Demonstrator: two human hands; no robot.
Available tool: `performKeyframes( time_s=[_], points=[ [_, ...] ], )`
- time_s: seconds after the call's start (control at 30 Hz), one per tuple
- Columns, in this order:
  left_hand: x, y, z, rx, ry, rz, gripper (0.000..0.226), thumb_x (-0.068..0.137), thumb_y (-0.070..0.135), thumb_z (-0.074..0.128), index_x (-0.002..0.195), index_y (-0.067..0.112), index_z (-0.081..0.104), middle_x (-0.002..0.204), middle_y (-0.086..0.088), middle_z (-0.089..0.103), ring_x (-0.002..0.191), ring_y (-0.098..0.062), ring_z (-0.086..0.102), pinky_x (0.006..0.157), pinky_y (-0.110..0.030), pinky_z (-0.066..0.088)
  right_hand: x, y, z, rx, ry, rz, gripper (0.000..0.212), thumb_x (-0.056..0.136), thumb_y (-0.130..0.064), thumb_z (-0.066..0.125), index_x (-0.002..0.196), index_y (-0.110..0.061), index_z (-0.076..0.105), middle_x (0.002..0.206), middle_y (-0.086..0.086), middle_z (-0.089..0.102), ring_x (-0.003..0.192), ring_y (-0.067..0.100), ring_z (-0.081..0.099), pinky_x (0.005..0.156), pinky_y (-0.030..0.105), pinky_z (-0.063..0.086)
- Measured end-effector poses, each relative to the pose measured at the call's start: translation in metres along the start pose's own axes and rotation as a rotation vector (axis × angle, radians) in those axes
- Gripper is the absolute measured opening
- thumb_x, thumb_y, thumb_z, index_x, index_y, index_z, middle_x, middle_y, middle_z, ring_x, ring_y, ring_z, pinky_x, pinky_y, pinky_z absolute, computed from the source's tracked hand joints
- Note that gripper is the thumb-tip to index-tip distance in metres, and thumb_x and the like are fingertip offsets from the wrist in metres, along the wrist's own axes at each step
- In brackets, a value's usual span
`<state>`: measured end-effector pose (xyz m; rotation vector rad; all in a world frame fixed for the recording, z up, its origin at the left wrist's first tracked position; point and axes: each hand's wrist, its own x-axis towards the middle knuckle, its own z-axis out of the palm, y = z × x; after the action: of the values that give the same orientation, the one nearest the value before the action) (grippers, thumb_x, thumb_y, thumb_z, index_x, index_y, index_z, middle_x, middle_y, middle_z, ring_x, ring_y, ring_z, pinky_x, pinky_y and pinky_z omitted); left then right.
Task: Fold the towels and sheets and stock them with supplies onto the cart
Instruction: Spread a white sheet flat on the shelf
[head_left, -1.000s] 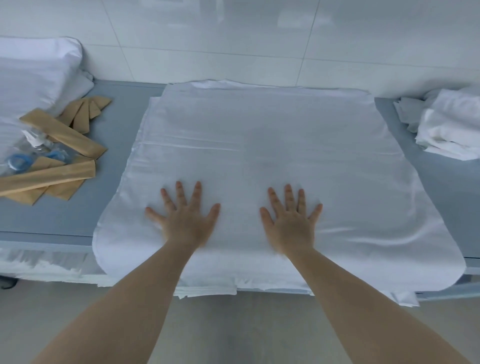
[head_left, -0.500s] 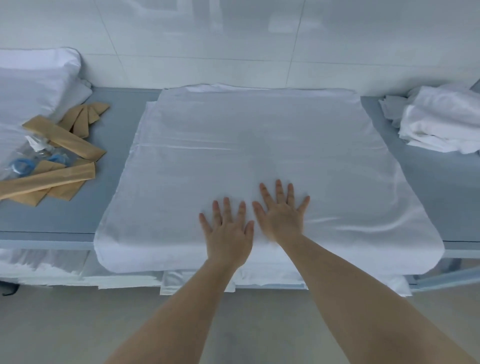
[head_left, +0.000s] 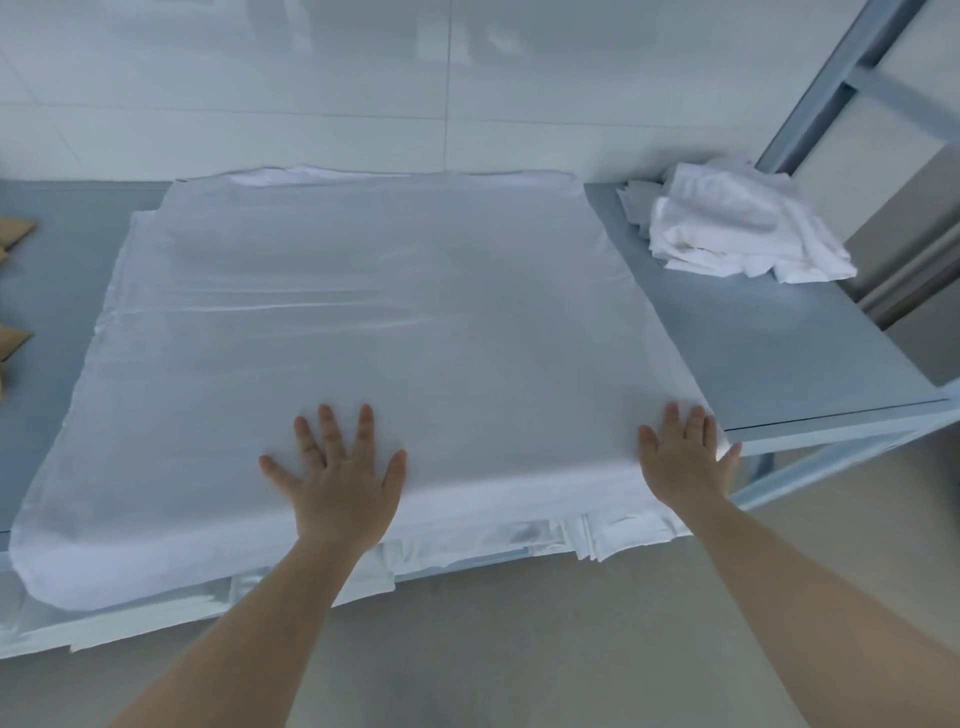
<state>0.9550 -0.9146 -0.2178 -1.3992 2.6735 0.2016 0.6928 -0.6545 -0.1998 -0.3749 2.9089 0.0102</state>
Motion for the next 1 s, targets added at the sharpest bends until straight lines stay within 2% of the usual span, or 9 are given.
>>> performKeyframes(
  time_s=[0.1, 0.2, 0.3, 0.4, 0.6, 0.7, 0.8, 0.87, 1.0],
  points=[
    [0.000, 0.001, 0.003, 0.018, 0.022, -0.006, 0.073, 0.083, 0.068, -0.008, 0.149, 0.038, -0.018, 0.161, -0.008, -0.012, 0.146, -0.033, -0.015, 0.106, -0.070, -0.005, 0.003, -0.047, -0.003, -0.011, 0.102, -0.285, 0.059, 0.099, -0.053, 0.019, 0.153, -0.035, 0.003, 0.162, 0.001, -0.005, 0.148, 0.022, -0.008, 0.115, 0.053, -0.008],
    [0.000, -0.003, 0.009, 0.033, 0.056, -0.015, 0.077, 0.078, 0.070, -0.016, 0.149, 0.039, -0.017, 0.162, -0.007, -0.010, 0.147, -0.033, -0.013, 0.107, -0.069, -0.003, 0.019, -0.103, 0.001, -0.014, 0.040, -0.512, 0.058, 0.098, -0.057, 0.019, 0.152, -0.040, 0.003, 0.162, -0.004, -0.004, 0.149, 0.018, -0.007, 0.117, 0.051, -0.005],
    [-0.001, -0.006, 0.011, 0.048, 0.080, -0.020, 0.076, 0.080, 0.070, -0.014, 0.149, 0.039, -0.014, 0.162, -0.007, -0.007, 0.147, -0.033, -0.011, 0.107, -0.069, -0.002, 0.064, -0.112, -0.005, -0.057, 0.025, -0.414, 0.061, 0.097, -0.061, 0.015, 0.152, -0.039, 0.000, 0.162, -0.004, -0.007, 0.149, 0.020, -0.006, 0.117, 0.051, -0.005],
    [-0.001, -0.004, 0.011, 0.050, 0.090, -0.008, 0.072, 0.085, 0.069, -0.005, 0.150, 0.039, -0.012, 0.162, -0.008, -0.006, 0.147, -0.033, -0.010, 0.107, -0.070, -0.002, 0.092, -0.065, -0.013, -0.007, 0.014, -0.222, 0.067, 0.095, -0.062, 0.012, 0.153, -0.032, -0.002, 0.162, 0.002, -0.008, 0.149, 0.020, -0.006, 0.119, 0.049, -0.002],
    [-0.002, -0.003, 0.004, 0.038, 0.068, -0.001, 0.072, 0.086, 0.069, -0.003, 0.151, 0.037, -0.011, 0.162, -0.009, -0.008, 0.147, -0.034, -0.012, 0.107, -0.071, -0.002, 0.030, -0.013, -0.003, 0.069, 0.018, -0.139, 0.072, 0.099, -0.054, 0.016, 0.154, -0.011, -0.001, 0.161, 0.012, -0.004, 0.148, 0.025, -0.005, 0.119, 0.046, -0.002],
    [-0.002, -0.004, 0.000, 0.028, 0.049, -0.008, 0.073, 0.085, 0.069, -0.003, 0.150, 0.038, -0.012, 0.161, -0.009, -0.011, 0.146, -0.034, -0.014, 0.107, -0.071, -0.003, -0.011, -0.039, 0.004, 0.039, -0.037, -0.089, 0.077, 0.097, -0.058, 0.018, 0.153, -0.010, -0.002, 0.160, 0.017, -0.006, 0.147, 0.036, -0.007, 0.116, 0.058, 0.000],
    [-0.002, -0.005, -0.007, 0.004, -0.011, -0.004, 0.074, 0.083, 0.074, -0.001, 0.149, 0.042, -0.015, 0.160, -0.010, -0.018, 0.145, -0.035, -0.020, 0.105, -0.072, -0.007, -0.048, -0.104, 0.011, 0.022, -0.099, -0.277, 0.076, 0.089, -0.072, 0.011, 0.152, -0.032, -0.003, 0.161, 0.009, -0.012, 0.146, 0.038, -0.013, 0.109, 0.065, -0.007],
    [-0.001, -0.013, -0.012, -0.025, -0.066, -0.047, 0.077, 0.078, 0.082, 0.000, 0.144, 0.049, -0.020, 0.157, -0.011, -0.026, 0.142, -0.038, -0.027, 0.103, -0.073, -0.012, -0.071, -0.145, 0.015, 0.042, -0.101, -0.380, 0.076, 0.084, -0.077, 0.004, 0.151, -0.040, -0.004, 0.161, 0.007, -0.014, 0.145, 0.037, -0.017, 0.107, 0.067, -0.011],
    [0.001, -0.060, -0.017, -0.063, -0.063, -0.203, 0.088, 0.065, 0.094, -0.003, 0.141, 0.053, -0.023, 0.156, -0.018, -0.025, 0.141, -0.040, -0.027, 0.103, -0.073, -0.012, -0.088, -0.166, 0.023, -0.028, -0.049, -0.356, 0.081, 0.082, -0.078, 0.000, 0.151, -0.035, -0.011, 0.159, 0.013, -0.018, 0.144, 0.040, -0.019, 0.107, 0.070, -0.010]
  ],
)
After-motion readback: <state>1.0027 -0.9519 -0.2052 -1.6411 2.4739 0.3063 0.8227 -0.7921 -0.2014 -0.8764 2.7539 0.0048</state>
